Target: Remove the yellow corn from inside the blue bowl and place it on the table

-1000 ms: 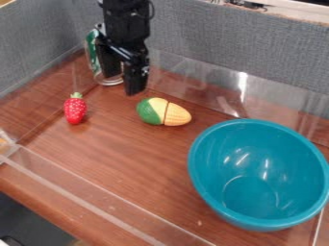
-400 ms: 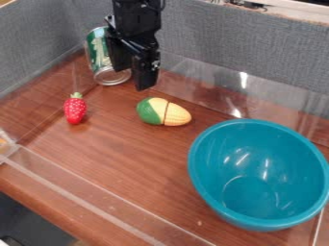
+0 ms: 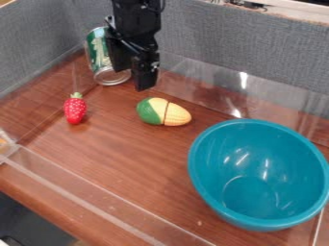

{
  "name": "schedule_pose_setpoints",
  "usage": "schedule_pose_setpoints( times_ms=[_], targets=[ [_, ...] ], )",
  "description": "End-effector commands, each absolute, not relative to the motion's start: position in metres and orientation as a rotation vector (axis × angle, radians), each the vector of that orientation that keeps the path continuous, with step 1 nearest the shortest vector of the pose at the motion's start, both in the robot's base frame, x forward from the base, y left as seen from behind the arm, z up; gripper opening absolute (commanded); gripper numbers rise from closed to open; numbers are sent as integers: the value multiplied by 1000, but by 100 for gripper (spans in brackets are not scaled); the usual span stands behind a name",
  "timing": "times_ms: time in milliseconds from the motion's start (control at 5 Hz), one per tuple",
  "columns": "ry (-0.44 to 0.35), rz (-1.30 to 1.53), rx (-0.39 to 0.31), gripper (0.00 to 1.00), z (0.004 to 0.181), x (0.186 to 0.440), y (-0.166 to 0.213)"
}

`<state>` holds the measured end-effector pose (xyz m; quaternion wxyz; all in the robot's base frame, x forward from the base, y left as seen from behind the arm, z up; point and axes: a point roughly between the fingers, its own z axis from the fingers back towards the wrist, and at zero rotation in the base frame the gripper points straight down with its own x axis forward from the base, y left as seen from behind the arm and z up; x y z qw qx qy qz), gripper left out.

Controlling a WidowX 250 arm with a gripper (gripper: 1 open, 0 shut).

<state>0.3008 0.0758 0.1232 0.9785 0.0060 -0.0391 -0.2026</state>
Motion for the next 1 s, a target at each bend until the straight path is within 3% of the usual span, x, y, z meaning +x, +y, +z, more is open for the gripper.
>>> schedule_pose_setpoints(
  times_ms=[0, 400, 600, 800],
  targets=[
    [-117, -401, 34, 100, 126, 311, 90],
    [-157, -520, 54, 100, 169, 288, 97],
    [-164, -575, 47, 100, 176, 281, 98],
    [-156, -550, 6, 100, 164, 284, 97]
  ],
)
